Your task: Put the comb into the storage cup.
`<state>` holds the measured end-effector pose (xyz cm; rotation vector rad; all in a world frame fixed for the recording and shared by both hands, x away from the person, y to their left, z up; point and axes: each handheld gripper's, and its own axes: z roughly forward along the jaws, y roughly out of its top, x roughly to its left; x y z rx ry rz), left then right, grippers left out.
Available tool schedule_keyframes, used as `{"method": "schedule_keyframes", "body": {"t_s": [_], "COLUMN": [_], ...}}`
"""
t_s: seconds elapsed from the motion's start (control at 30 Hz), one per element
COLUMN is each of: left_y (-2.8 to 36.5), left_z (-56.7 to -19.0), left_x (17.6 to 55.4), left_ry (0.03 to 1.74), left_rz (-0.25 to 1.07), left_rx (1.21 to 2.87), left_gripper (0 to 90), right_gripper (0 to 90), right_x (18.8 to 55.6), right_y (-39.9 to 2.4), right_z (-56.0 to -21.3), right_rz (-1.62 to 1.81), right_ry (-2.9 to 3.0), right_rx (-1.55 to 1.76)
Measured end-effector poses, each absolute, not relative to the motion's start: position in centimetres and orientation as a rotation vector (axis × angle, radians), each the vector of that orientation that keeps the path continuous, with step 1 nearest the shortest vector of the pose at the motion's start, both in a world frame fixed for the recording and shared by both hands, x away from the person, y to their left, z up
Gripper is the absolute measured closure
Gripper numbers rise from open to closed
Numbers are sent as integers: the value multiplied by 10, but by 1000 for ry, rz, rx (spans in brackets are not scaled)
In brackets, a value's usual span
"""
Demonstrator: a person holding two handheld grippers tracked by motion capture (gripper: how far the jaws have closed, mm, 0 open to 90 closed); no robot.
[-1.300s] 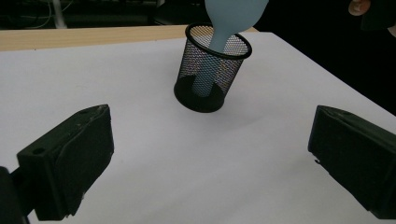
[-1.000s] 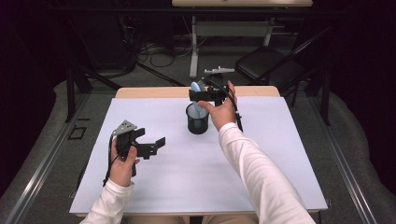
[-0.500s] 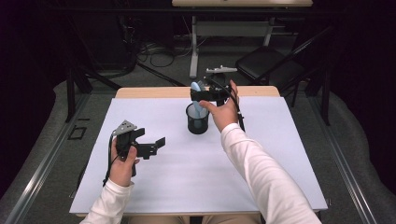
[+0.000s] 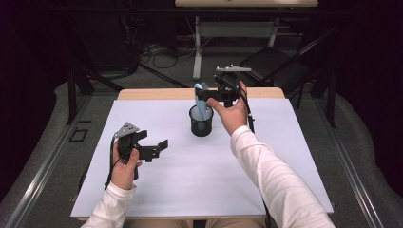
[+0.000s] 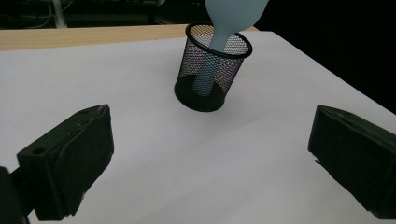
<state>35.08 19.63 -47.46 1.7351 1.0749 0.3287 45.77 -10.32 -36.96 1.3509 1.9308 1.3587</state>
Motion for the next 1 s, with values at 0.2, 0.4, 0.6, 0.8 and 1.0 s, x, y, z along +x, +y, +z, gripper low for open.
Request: {"method": "schedule_keyframes", "body": {"t_s": [0.2, 0.4, 0.6, 0.8, 1.0], "left_y": [196, 197, 198, 200, 202], "left_z": [-475, -475, -474, -473, -472], "left_x": [351, 351, 351, 351, 351], "left_ry": [1075, 1075, 1075, 1078, 1079], "left_rz": [327, 327, 327, 328, 331], "left_rx": [1733, 1732, 1729, 1726, 1719], "left_gripper": [4, 4, 4, 4, 4], "right_gripper": [0, 0, 0, 0, 0], "right_x": [453, 448, 442, 429, 416], "right_y": [-108, -110, -114, -126, -138], "right_z": [-366, -364, -364, -366, -373], "right_rz": [1380, 1373, 1358, 1340, 1332], "right_ry": [1952, 1955, 1974, 1972, 1967], "right_rx": [1344, 1328, 1291, 1261, 1257]}}
